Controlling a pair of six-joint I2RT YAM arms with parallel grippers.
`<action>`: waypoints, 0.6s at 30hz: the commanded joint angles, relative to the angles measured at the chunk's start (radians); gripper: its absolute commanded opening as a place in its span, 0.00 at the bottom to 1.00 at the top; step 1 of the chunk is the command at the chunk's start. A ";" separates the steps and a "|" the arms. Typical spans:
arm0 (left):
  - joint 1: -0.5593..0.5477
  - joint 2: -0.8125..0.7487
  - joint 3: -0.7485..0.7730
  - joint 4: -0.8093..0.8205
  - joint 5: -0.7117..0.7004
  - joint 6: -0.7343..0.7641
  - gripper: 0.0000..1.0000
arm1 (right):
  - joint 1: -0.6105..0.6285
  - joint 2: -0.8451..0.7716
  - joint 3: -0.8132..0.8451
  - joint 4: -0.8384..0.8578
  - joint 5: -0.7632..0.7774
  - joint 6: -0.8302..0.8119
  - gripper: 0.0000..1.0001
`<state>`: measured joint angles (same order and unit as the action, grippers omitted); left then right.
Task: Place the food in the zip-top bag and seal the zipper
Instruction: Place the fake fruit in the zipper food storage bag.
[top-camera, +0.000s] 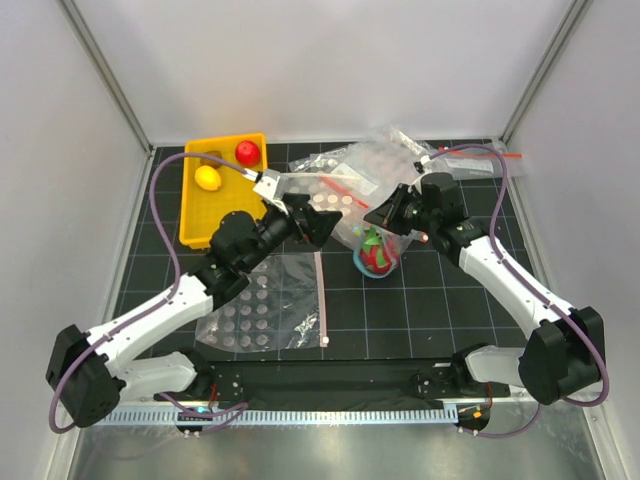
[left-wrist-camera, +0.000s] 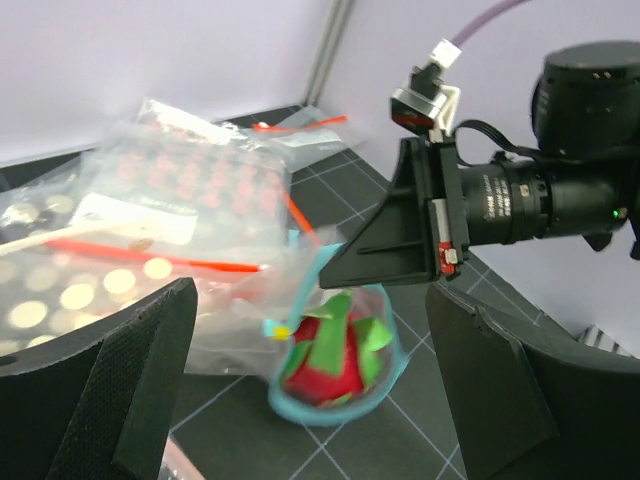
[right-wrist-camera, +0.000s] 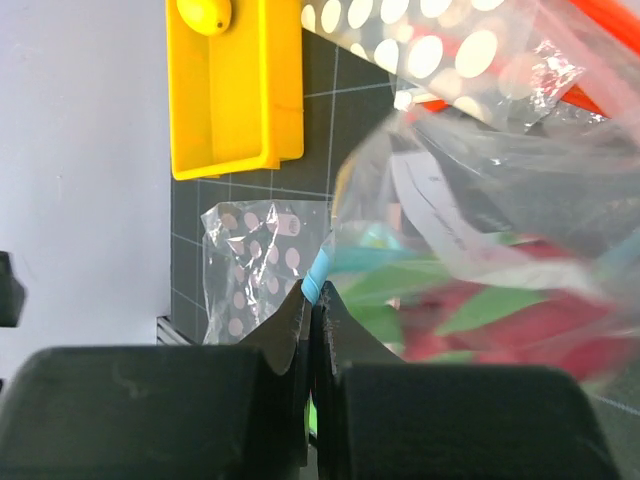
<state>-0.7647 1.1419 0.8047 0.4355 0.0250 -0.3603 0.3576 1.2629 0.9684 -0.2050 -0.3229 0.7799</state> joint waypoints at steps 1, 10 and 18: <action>-0.004 -0.042 0.068 -0.219 -0.121 -0.028 1.00 | -0.006 -0.043 0.020 0.070 0.008 -0.011 0.01; -0.004 0.057 0.091 -0.324 -0.238 -0.203 1.00 | -0.006 -0.040 0.024 0.058 0.028 -0.028 0.01; -0.002 0.008 -0.085 -0.158 -0.329 -0.269 1.00 | -0.008 -0.068 0.009 0.088 0.056 -0.005 0.01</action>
<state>-0.7654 1.1889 0.7712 0.1677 -0.2707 -0.5800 0.3531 1.2572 0.9684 -0.2104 -0.2897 0.7593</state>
